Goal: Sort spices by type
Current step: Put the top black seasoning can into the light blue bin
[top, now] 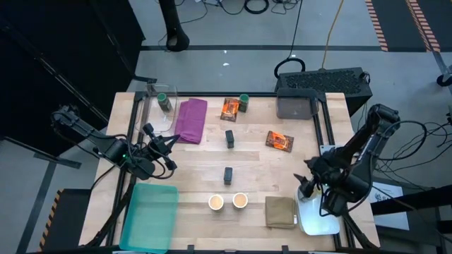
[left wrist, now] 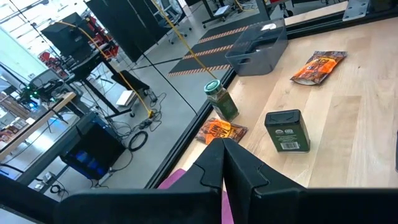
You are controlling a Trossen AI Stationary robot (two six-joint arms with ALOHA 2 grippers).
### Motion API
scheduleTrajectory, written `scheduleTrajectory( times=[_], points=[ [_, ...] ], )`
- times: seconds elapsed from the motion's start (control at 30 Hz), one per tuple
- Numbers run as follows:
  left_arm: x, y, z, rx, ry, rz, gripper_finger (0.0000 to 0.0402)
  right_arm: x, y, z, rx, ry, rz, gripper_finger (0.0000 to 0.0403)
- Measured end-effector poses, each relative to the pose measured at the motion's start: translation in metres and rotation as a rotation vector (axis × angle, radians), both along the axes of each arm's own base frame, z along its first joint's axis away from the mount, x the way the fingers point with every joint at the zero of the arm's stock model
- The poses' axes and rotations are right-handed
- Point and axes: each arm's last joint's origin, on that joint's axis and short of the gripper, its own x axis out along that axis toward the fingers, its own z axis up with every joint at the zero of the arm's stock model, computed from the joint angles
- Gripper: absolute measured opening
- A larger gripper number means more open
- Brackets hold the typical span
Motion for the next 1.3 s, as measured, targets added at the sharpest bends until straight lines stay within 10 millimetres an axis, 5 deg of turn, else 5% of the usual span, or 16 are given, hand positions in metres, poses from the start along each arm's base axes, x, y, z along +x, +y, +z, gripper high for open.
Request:
scheduleTrajectory(
  times=[0.73,1.3],
  points=[
    [0.000,0.000,0.000,-0.002,-0.002,0.000,0.0011,0.011,-0.008,0.002,-0.109,-0.045,0.017,0.0318],
    [0.001,0.000,0.001,-0.012,-0.015,0.002,0.0011,0.058,-0.015,0.006,-0.197,-0.096,0.114,0.0318]
  ],
)
